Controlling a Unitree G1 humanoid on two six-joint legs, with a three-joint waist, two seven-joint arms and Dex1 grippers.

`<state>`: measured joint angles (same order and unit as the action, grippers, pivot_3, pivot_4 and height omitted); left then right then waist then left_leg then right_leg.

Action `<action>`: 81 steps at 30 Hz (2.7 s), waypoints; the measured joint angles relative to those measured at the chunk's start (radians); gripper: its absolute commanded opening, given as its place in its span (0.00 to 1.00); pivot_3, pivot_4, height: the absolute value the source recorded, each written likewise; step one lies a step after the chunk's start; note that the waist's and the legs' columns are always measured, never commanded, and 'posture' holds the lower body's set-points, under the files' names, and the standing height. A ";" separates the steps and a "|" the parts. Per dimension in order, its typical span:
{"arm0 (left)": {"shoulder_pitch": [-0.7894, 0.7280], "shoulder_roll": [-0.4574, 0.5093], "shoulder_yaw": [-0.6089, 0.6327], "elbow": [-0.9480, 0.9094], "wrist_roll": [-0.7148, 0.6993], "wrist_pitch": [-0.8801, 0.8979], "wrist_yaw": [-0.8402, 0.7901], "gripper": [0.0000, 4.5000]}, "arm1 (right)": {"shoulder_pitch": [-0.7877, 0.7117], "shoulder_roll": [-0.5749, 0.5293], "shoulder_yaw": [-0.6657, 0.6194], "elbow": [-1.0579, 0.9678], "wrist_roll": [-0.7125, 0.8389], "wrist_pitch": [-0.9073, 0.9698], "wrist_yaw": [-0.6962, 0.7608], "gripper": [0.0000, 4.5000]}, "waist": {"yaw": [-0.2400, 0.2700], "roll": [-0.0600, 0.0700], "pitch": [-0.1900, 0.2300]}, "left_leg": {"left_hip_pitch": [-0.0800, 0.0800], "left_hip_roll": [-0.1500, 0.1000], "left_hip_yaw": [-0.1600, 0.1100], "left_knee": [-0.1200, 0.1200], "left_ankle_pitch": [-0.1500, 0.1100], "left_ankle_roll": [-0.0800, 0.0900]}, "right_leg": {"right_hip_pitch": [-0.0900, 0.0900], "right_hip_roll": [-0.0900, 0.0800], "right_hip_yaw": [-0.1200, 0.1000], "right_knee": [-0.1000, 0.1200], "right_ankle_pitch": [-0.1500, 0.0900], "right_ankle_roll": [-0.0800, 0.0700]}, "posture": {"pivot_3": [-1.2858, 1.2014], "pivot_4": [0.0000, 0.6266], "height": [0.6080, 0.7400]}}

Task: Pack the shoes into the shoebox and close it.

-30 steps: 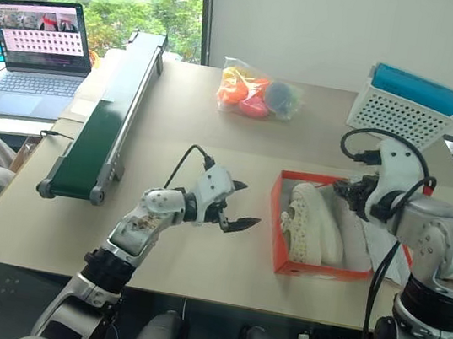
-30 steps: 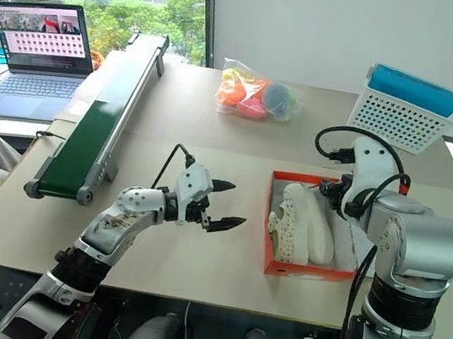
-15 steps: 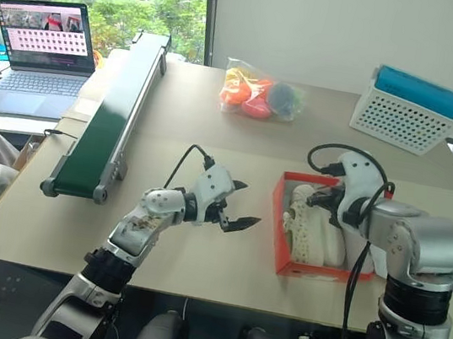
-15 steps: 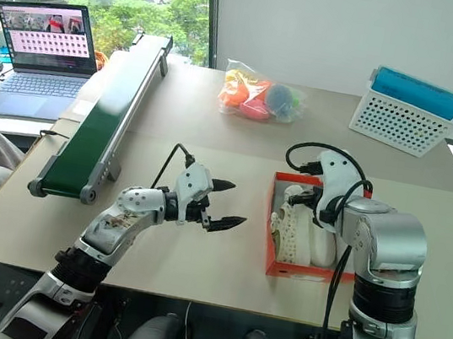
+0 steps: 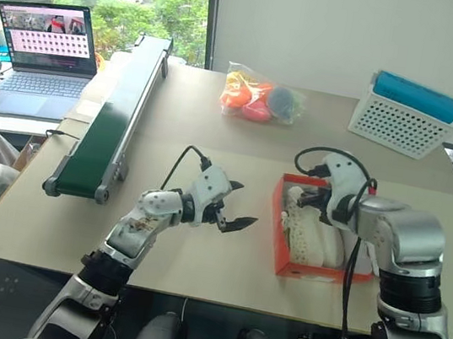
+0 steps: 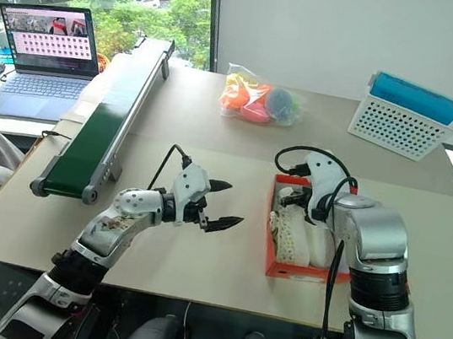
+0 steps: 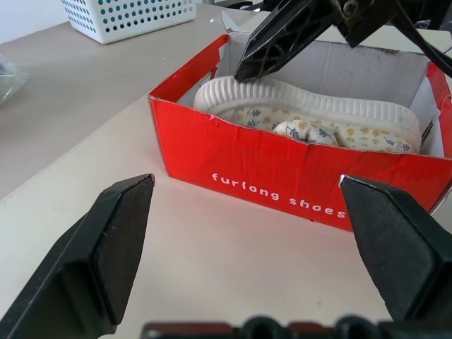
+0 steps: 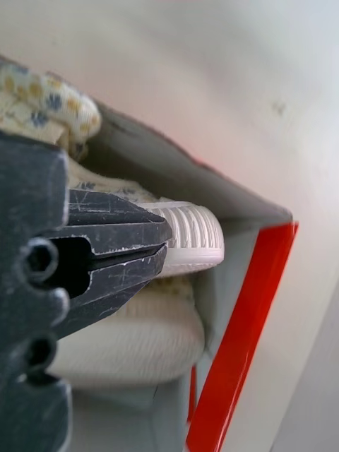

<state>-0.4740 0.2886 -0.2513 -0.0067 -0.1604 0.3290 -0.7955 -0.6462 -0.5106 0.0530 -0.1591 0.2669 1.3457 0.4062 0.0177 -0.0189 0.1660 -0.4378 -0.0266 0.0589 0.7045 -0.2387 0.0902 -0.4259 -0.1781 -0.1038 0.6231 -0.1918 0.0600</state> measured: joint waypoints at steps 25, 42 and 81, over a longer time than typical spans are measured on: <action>-0.023 -0.002 0.000 -0.008 -0.001 0.004 -0.018 1.00 | -0.112 0.044 -0.210 -0.109 0.052 0.248 -0.043 0.01 | 0.019 0.001 0.000 | -0.008 -0.002 0.001 0.000 0.005 -0.007 | -0.010 0.000 0.002 0.003 0.000 -0.001 | 0.52 0.24 0.69; -0.057 -0.012 -0.053 -0.042 -0.035 0.000 -0.126 1.00 | 0.590 -0.528 -0.676 -0.575 0.588 0.262 0.221 0.01 | 0.005 0.000 0.002 | -0.001 0.003 0.002 0.002 -0.002 0.004 | 0.001 -0.001 0.002 -0.002 -0.004 0.006 | 0.52 0.24 0.69; -0.079 -0.024 -0.062 -0.059 -0.039 0.017 -0.103 1.00 | 0.351 0.089 -0.221 -0.371 0.130 0.200 -0.474 0.01 | 0.015 0.003 0.002 | -0.007 0.002 0.002 0.008 -0.002 0.004 | -0.001 0.003 0.003 -0.006 0.004 0.003 | 0.52 0.24 0.69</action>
<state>-0.5526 0.2646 -0.3134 -0.0659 -0.1999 0.3465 -0.8985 -0.2953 -0.4218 -0.1676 -0.5297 0.3973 1.5456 -0.0679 0.0323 -0.0161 0.1675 -0.4446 -0.0249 0.0613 0.7128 -0.2411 0.0945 -0.4271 -0.1749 -0.1004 0.6169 -0.1881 0.0626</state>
